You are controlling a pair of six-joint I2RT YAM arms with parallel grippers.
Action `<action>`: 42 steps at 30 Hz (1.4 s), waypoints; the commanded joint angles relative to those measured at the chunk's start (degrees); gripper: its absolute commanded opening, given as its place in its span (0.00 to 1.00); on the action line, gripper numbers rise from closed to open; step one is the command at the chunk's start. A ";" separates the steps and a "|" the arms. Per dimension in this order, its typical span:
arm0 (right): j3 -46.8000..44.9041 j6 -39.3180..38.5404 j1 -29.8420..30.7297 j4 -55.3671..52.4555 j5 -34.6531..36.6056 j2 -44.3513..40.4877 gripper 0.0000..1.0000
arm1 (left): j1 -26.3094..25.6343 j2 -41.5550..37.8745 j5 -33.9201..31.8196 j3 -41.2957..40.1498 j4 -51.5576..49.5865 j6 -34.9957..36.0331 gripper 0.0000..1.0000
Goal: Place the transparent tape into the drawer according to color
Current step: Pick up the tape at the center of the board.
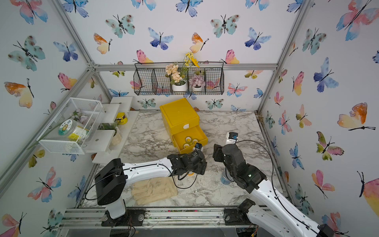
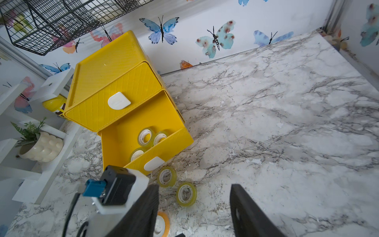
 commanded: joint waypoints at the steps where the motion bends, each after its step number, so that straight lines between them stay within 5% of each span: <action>1: -0.41 0.81 -0.22 -2.91 2.86 -0.62 0.60 | 0.61 3.89 1.75 2.47 -1.18 0.73 0.77; 24: 0.73 -0.33 -0.22 -3.47 4.43 -3.72 0.60 | 3.76 17.09 3.51 8.64 -2.57 -1.32 0.70; 42: 0.29 -0.33 -0.22 -3.09 4.69 -4.31 0.60 | 3.76 22.01 -2.57 11.76 -5.82 0.65 0.65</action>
